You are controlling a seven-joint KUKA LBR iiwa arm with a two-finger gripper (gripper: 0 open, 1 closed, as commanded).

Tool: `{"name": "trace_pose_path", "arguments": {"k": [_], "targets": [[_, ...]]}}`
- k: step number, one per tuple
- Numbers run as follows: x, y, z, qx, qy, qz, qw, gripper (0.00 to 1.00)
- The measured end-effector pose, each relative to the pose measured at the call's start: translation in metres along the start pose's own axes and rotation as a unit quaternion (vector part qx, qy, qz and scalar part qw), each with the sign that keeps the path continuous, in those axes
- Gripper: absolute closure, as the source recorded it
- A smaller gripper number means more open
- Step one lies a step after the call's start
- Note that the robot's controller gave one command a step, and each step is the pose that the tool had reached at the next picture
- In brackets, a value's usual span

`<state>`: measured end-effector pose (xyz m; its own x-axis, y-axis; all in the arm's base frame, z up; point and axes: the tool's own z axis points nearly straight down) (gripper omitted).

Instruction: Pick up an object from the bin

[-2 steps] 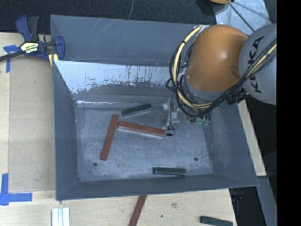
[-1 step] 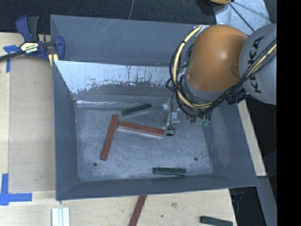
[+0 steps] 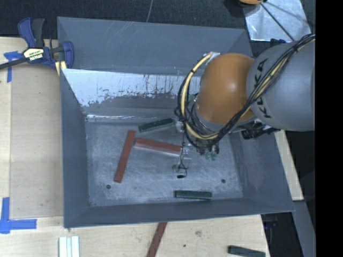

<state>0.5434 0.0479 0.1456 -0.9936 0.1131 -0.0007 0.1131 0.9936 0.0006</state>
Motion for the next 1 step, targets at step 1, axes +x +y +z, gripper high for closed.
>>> {"name": "trace_pose_path", "arguments": {"k": [1], "targets": [[-0.0006, 0.0001, -0.0007, 0.000, -0.0009, 0.000, 1.0000, 0.00]]}}
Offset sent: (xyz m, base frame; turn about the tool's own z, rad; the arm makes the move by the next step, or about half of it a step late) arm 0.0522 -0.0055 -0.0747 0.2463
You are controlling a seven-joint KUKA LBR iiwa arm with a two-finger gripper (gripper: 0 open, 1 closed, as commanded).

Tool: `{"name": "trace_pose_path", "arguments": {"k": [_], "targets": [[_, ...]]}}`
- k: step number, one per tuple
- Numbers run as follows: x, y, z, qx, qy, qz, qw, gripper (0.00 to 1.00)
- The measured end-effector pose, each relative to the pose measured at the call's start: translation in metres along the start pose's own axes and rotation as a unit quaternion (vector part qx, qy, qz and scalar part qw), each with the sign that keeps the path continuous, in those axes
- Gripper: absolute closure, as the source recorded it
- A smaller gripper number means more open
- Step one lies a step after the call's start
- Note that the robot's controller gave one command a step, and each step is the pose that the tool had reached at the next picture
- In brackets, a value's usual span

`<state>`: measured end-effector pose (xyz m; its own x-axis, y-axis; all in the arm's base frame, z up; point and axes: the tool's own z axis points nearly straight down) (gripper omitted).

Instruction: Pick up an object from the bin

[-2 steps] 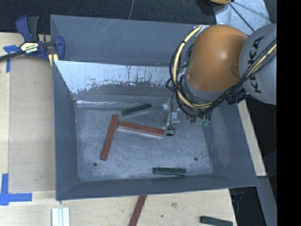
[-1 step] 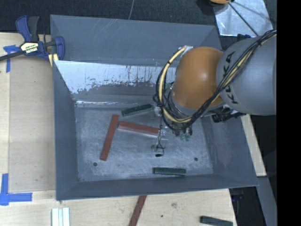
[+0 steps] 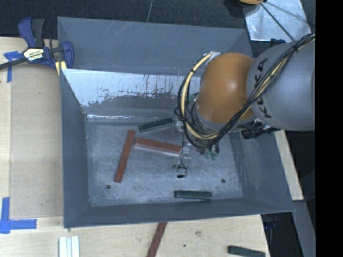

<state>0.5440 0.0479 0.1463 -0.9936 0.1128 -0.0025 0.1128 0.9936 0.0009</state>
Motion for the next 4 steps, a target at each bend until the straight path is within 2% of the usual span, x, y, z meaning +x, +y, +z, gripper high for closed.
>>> {"name": "trace_pose_path", "arguments": {"k": [1, 2, 3, 4], "targets": [[-0.054, 0.000, 0.073, -0.001, -0.0016, 0.122, 0.9925, 1.00], [-0.054, 0.000, 0.073, -0.001, -0.0016, 0.122, 0.9926, 1.00], [-0.043, -0.004, -0.047, 0.000, -0.0004, 0.132, 0.9912, 1.00], [-0.043, -0.003, -0.047, 0.000, -0.0003, 0.132, 0.9913, 0.00]]}}
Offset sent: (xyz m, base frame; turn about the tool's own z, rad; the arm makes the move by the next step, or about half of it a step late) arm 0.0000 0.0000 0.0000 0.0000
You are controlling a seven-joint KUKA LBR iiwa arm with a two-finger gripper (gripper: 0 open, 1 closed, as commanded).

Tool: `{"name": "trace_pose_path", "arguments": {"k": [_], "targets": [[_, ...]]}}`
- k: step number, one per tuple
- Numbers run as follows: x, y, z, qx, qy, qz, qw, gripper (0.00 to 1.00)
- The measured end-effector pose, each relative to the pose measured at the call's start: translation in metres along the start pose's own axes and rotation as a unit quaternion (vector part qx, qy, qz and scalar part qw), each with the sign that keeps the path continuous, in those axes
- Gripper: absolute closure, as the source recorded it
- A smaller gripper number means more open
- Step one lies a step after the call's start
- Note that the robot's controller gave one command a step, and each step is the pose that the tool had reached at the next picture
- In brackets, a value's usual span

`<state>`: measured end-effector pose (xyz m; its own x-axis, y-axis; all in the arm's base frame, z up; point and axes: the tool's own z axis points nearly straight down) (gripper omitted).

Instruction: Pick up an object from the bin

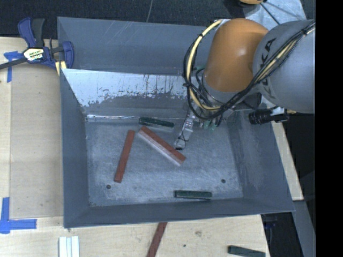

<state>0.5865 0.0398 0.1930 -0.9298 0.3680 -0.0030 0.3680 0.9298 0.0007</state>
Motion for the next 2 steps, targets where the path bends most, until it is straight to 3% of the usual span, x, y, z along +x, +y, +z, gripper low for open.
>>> {"name": "trace_pose_path", "arguments": {"k": [1, 2], "targets": [[0.000, 0.000, 0.000, 0.000, 0.0000, 0.000, 1.0000, 0.00], [-0.008, 0.001, 0.048, -0.002, -0.0035, -0.007, 1.0000, 0.00]]}}
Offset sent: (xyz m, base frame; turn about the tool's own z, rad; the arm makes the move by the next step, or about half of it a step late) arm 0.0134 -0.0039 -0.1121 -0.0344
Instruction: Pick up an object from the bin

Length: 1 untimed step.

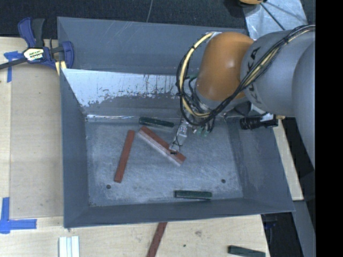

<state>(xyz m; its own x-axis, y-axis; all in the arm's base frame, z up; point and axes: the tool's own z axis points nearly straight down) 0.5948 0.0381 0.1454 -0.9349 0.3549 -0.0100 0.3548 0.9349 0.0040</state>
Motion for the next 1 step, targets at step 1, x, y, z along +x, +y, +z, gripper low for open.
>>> {"name": "trace_pose_path", "arguments": {"k": [1], "targets": [[0.0331, -0.0268, 0.0697, 0.003, 0.0056, 0.007, 1.0000, 0.00]]}}
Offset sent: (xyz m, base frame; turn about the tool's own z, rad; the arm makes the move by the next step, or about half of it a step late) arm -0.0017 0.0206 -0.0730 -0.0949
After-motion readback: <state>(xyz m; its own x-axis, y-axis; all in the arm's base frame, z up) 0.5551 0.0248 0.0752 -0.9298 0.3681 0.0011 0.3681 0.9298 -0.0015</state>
